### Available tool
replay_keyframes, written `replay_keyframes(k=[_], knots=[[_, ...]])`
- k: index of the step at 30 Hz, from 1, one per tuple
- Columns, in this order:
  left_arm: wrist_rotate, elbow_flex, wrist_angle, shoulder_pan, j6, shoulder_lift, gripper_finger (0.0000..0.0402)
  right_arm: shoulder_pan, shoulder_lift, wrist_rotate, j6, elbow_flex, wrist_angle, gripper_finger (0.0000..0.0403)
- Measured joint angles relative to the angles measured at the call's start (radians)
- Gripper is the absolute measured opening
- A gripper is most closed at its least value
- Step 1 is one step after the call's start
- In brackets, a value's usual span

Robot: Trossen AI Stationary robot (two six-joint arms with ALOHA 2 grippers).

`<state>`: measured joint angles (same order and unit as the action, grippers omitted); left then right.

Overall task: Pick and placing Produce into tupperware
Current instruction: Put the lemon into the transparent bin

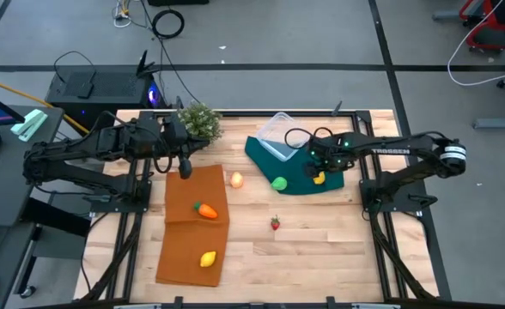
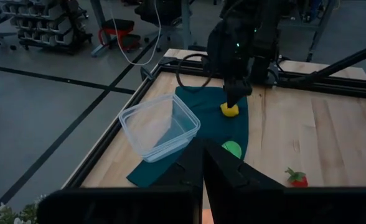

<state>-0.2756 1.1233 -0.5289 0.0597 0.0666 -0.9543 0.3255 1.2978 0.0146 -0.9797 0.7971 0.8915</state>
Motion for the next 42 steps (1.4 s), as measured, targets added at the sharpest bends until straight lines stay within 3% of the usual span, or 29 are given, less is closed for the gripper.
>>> replay_keyframes(k=[12, 34, 42], knots=[[0.0, 0.0, 0.0, 0.0, 0.0, 0.0, 0.0023, -0.074, 0.09, 0.096, -0.022, -0.001, -0.055, 0.0317], [0.0, 0.0, 0.0, 0.0, 0.027, 0.0, 0.0019, -0.093, 0.215, 0.085, -0.075, -0.001, -0.083, 0.0315], [0.0, 0.0, 0.0, 0.0, 0.027, 0.0, 0.0014, -0.093, 0.212, 0.084, -0.078, -0.001, -0.072, 0.0296]])
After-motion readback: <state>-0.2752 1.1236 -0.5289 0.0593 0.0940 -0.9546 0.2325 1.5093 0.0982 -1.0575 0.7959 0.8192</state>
